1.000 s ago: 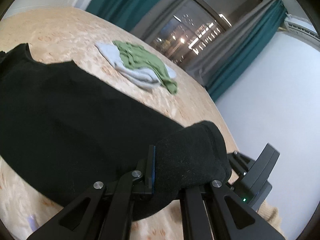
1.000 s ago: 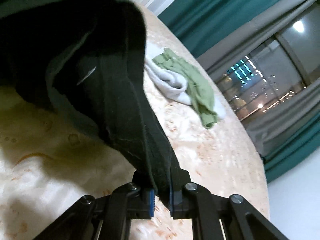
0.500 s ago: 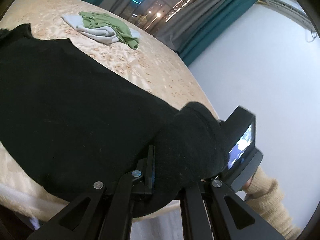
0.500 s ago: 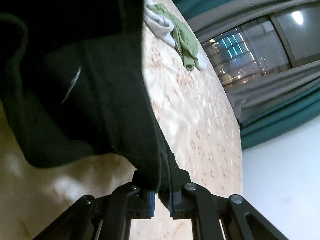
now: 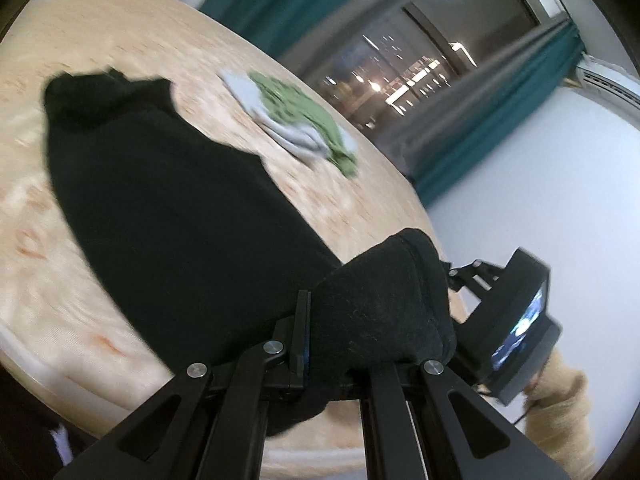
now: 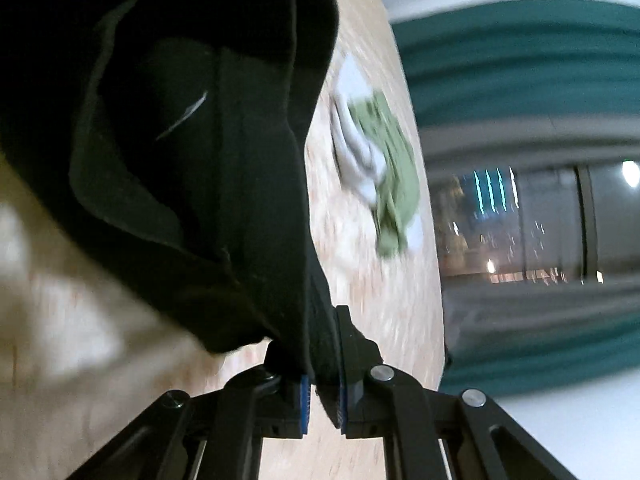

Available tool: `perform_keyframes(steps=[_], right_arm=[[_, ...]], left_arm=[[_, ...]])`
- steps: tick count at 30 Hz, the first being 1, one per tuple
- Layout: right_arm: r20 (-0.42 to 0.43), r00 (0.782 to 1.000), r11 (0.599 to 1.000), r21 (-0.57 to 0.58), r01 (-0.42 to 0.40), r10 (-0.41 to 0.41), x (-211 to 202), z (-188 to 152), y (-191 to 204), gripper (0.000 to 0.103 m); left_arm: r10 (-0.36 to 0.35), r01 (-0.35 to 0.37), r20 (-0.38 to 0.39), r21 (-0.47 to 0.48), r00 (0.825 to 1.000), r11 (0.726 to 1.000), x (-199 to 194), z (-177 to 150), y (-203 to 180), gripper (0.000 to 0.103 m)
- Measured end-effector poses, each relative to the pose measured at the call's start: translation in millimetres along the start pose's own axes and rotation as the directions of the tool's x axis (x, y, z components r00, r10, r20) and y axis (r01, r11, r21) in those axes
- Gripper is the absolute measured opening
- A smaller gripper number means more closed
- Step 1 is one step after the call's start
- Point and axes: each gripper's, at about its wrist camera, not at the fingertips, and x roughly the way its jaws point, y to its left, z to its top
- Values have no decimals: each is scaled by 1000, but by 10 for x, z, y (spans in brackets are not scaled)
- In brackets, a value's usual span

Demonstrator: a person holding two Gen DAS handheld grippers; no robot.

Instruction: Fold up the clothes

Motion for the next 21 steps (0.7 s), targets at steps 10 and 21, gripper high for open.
perform_keyframes(steps=[10, 21], right_arm=[[75, 990, 980, -168, -102, 116, 404, 770, 8, 7], [50, 972, 935, -291, -205, 228, 803, 1147, 0, 7]], left_arm=[[282, -289, 76, 105, 956, 952, 21, 256, 399, 3], [467, -460, 52, 294, 883, 838, 202, 302, 377, 4]])
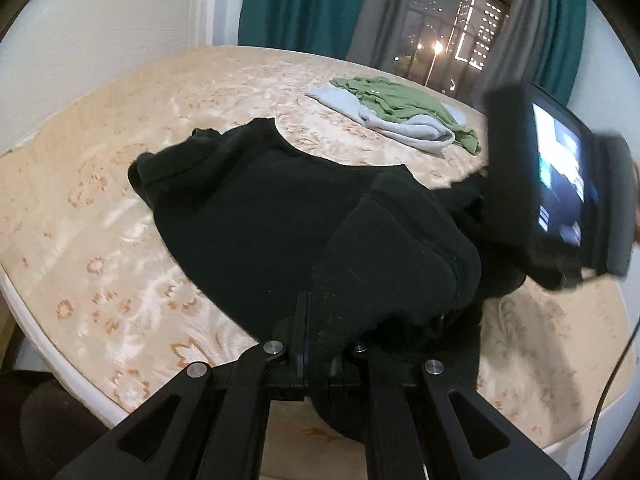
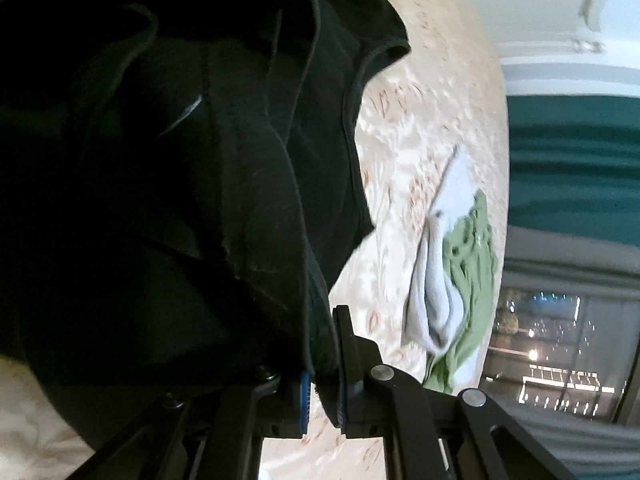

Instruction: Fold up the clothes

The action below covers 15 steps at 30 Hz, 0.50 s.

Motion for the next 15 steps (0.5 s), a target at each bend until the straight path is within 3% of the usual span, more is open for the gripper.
perform_keyframes(steps=[8, 15], right_arm=[[49, 999, 996, -85, -3, 7, 218, 380, -298, 7], [136, 989, 990, -118, 76, -59, 235, 812, -679, 7]], left_arm=[[139, -146, 77, 95, 987, 985, -62, -14, -18, 4], [248, -261, 174, 56, 953, 964, -91, 259, 243, 4]])
